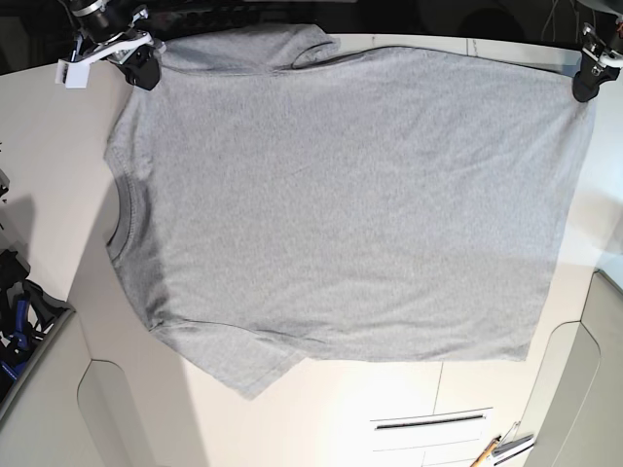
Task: Fold the T-shirt properly
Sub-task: 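Lift the shoulder edge with both grippers and drag it taut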
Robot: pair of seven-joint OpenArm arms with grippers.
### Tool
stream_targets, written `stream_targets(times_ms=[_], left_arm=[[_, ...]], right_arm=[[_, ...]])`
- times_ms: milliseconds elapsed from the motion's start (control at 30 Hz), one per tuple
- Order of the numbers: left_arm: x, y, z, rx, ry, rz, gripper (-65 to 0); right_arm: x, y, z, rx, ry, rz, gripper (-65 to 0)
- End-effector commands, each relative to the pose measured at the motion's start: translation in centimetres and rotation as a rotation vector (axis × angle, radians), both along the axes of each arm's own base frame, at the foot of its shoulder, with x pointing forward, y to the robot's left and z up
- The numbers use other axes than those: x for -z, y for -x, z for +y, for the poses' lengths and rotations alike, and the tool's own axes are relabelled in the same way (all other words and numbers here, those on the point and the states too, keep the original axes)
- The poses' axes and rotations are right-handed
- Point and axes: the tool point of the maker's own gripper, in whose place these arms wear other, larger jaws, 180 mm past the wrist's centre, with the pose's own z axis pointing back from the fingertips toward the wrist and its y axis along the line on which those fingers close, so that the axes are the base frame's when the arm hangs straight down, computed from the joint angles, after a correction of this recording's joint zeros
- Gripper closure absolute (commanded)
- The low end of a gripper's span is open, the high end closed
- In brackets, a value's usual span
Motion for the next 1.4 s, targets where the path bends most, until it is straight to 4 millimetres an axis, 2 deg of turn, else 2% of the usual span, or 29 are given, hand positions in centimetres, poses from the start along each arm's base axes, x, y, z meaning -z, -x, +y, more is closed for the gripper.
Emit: stream_targets(times_ms=[0,233,300,400,533,667,800,900,1033,1167,1367], left_arm=[[-1.3,0.2,0.8,0.003,-0.018,-0.026,0.0],[-2.7,3.0,2.0,-0.026,0.003,-0.003,0.0],[-2.9,3.1,1.9,-0.013,-0.002,0.004,0.0],[-3.7,1.9,1.5,0.010,-0.015,-0.028,0.0],[-4.9,-1.1,1.4,0.027,-0.029,-0.108,0.0],[-5.8,-4.2,1.6,0.053,-0.070,-0.163,0.0],[-5.7,-7.1,2.0,0.115,-0.186,-0.151,0.0],[-5.5,-8.9,1.6,0.179,-0.240,-0.135,0.0],[-4.8,-9.5,1.1,0.217,-0.265,-0.108,0.0],[-4.6,-9.4,1.2,0.218,-0.281,-0.099,0.0],[-5.0,-9.6,1.3,0.208,-0.285,-0.116,0.0]], right_arm=[[-1.2,-0.3,-0.5,0.001,0.013,-0.037,0.0],[-3.2,1.3,-2.5,0.005,0.073,-0.025,0.0],[-4.0,1.2,-2.7,0.006,0.081,-0.041,0.0],[-5.2,0.2,-2.4,-0.003,0.082,-0.083,0.0],[-5.7,-2.0,-1.5,-0.029,0.083,-0.141,0.0],[-5.8,-5.0,-0.5,-0.090,0.156,-0.199,0.0],[-5.8,-8.7,-0.7,-0.106,0.235,-0.261,0.0],[-5.0,-10.7,-1.2,-0.097,0.252,-0.268,0.0],[-3.2,-12.3,-1.9,-0.072,0.235,-0.244,0.0],[-1.5,-12.6,-2.2,-0.057,0.215,-0.206,0.0],[-1.2,-12.7,-2.2,-0.055,0.208,-0.203,0.0]])
